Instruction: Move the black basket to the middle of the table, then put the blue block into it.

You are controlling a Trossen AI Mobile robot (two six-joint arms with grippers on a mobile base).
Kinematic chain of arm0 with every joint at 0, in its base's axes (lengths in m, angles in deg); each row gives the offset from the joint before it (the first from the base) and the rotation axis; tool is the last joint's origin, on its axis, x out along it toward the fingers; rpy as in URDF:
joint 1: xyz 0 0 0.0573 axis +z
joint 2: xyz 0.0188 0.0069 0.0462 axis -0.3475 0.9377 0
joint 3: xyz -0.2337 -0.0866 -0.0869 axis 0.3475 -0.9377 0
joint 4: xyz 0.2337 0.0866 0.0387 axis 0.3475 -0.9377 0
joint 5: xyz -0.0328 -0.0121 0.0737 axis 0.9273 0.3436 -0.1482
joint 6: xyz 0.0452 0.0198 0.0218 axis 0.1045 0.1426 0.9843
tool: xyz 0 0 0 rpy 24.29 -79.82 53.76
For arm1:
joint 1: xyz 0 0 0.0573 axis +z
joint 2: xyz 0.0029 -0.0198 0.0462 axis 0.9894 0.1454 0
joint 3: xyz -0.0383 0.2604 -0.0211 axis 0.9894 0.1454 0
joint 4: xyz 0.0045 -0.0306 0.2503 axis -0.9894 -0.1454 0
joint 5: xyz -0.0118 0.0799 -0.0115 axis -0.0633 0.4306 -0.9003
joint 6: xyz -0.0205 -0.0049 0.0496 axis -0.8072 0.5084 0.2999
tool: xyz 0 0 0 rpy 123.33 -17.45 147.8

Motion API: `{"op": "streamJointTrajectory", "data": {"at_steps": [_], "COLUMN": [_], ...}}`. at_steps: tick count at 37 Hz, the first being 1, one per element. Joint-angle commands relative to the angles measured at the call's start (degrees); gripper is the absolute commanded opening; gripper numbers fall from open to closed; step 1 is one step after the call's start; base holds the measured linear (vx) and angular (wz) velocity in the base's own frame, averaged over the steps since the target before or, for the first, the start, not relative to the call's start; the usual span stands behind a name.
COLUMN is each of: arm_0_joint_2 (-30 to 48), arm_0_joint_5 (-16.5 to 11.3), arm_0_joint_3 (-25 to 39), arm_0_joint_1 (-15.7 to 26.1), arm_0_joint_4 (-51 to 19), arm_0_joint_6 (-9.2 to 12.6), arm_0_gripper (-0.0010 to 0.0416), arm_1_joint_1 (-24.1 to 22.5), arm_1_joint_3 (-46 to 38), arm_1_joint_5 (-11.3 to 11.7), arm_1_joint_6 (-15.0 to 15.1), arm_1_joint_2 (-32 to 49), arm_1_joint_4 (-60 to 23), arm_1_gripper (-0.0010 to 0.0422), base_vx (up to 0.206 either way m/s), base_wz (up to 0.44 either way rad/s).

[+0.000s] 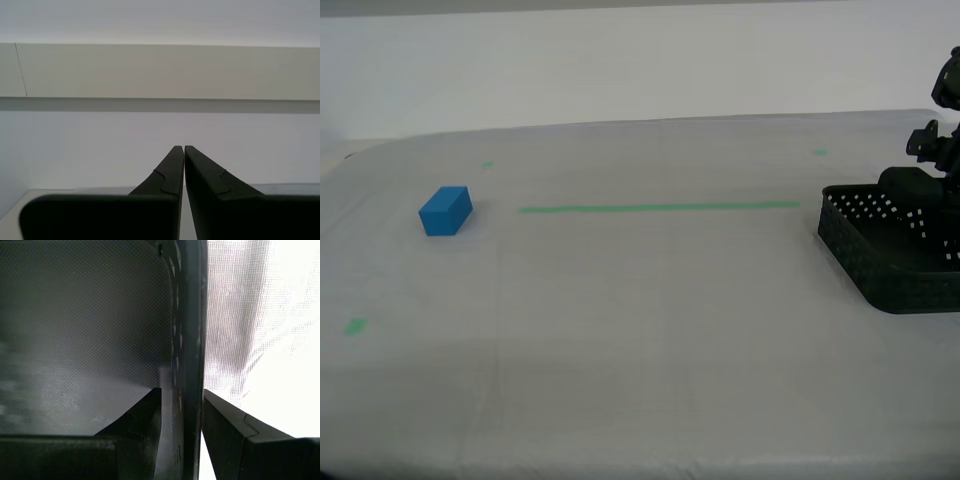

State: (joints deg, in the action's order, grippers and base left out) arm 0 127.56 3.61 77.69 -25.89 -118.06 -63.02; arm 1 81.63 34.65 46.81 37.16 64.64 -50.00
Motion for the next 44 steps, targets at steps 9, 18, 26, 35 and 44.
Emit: {"op": "streamJointTrajectory", "data": {"at_steps": [9, 18, 26, 35, 44], "arm_0_joint_2": [0.02, 0.02, 0.02, 0.02, 0.02], "arm_0_joint_5": [0.57, 0.83, 1.09, 1.05, 1.01], "arm_0_joint_3": [0.0, 0.0, 0.0, 0.0, 0.0], "arm_0_joint_1": [0.02, 0.02, 0.04, 0.09, 0.11], "arm_0_joint_4": [0.07, -0.04, -0.13, -0.17, -0.09], "arm_0_joint_6": [0.85, 0.87, 0.87, 0.83, 0.92], "arm_0_gripper": [0.0101, 0.0101, 0.0078, -0.0005, -0.0001], "arm_1_joint_1": [-0.02, -0.02, -0.02, -0.02, -0.02], "arm_1_joint_3": [-0.02, -0.02, -0.02, -0.02, -0.02], "arm_1_joint_5": [0.04, 0.04, 0.04, 0.04, 0.04], "arm_1_joint_6": [0.07, 0.07, 0.07, 0.07, 0.07], "arm_1_joint_2": [-0.02, -0.02, -0.02, -0.02, -0.04], "arm_1_joint_4": [0.26, 0.26, 0.24, 0.26, 0.24], "arm_1_gripper": [0.0, 0.0, 0.0, 0.0, 0.0], "base_vx": [0.0, 0.0, 0.0, 0.0, 0.0], "base_wz": [0.0, 0.0, 0.0, 0.0, 0.0]}}
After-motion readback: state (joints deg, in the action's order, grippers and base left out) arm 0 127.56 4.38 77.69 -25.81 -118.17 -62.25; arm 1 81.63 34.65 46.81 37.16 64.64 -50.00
